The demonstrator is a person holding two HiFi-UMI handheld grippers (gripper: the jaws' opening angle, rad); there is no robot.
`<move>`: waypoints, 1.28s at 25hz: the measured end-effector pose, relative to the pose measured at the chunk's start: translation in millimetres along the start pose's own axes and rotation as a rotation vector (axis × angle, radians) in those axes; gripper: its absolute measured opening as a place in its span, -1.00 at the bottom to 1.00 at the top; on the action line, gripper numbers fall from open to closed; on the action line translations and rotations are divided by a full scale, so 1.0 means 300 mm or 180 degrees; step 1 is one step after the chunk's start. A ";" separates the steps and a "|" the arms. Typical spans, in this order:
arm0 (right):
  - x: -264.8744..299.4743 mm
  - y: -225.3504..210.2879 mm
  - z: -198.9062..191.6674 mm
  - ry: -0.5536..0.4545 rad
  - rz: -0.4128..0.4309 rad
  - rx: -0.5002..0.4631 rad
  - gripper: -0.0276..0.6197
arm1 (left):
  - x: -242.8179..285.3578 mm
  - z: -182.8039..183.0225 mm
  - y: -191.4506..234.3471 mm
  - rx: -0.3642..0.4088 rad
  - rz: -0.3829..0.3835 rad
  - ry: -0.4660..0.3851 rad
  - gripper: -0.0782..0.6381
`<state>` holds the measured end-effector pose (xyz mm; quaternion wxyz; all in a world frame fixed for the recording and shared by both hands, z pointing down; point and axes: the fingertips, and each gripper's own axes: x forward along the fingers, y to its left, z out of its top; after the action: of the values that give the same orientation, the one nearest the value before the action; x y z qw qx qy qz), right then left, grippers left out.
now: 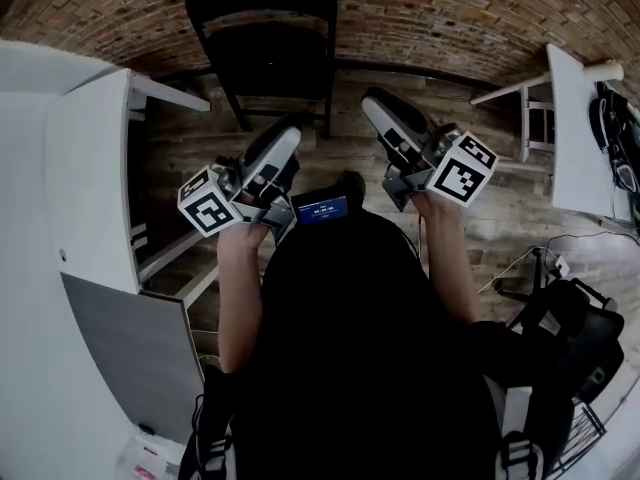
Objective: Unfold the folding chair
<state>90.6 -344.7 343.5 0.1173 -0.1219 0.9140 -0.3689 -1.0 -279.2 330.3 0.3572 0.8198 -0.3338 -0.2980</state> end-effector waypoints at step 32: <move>0.444 -0.189 0.072 0.0217 -0.0473 -0.0350 -0.68 | 0.050 0.423 0.407 -0.0089 -0.0020 -0.0221 -0.06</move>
<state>-20.8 -439.6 351.7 0.0515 -0.1830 0.9247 -0.3298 -125.2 -403.4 350.3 0.3559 0.8050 -0.3393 -0.3320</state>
